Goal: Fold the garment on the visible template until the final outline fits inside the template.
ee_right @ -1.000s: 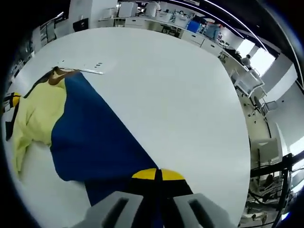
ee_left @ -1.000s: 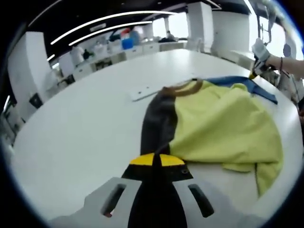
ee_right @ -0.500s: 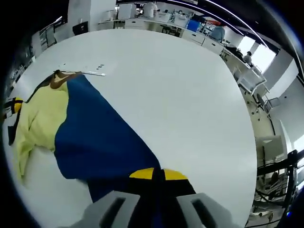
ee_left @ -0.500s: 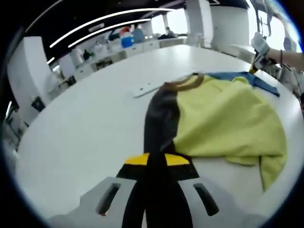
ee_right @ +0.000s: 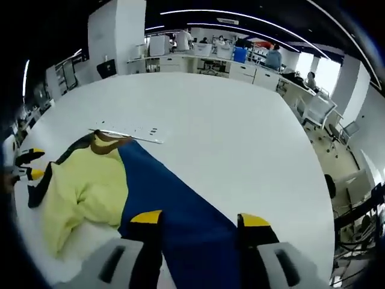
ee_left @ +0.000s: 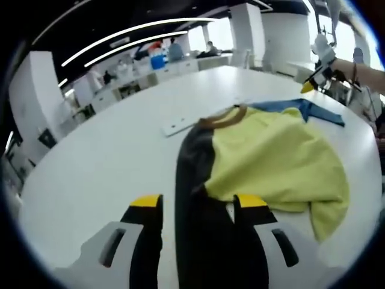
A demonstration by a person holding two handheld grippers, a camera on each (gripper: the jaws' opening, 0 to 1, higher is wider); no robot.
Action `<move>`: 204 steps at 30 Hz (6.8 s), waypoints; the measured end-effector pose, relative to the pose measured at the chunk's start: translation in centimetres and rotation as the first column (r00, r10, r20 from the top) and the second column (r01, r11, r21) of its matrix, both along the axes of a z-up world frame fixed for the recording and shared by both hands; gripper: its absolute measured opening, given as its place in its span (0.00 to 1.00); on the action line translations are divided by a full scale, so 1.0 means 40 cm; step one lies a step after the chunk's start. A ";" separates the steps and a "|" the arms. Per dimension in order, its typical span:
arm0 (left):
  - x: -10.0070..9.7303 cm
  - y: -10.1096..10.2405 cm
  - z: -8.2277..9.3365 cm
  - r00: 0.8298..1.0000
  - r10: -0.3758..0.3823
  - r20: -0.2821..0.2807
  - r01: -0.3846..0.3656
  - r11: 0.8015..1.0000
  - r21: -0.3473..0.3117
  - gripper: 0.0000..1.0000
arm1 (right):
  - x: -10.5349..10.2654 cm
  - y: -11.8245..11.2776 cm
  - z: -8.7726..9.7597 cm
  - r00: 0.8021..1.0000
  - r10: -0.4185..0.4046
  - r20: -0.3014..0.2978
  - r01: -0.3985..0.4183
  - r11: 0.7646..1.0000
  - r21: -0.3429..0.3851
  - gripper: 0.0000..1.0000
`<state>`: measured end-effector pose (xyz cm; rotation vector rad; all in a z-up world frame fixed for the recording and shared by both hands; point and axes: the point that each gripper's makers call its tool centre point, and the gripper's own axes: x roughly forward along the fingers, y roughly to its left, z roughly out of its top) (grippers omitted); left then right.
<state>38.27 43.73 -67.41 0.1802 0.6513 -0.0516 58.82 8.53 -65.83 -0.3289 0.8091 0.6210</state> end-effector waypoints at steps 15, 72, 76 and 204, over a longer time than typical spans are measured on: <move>-0.038 -0.087 0.018 0.998 -0.059 -0.003 0.059 0.998 -0.026 0.55 | -0.237 0.161 0.050 0.970 0.234 -0.058 -0.225 0.966 0.126 0.68; -0.234 -0.368 -0.127 0.961 -0.243 -0.132 0.224 0.964 -0.141 0.12 | -0.530 0.291 -0.067 0.940 0.322 -0.113 -0.275 0.911 0.309 0.31; -0.234 -0.372 -0.126 0.963 -0.237 -0.129 0.219 0.966 -0.141 0.10 | -0.529 0.293 -0.067 0.942 0.315 -0.111 -0.268 0.911 0.313 0.30; 0.076 -0.030 0.080 0.992 0.014 0.129 -0.024 0.997 0.079 0.00 | -0.348 0.488 0.010 0.974 0.224 -0.046 -0.204 0.943 0.264 0.31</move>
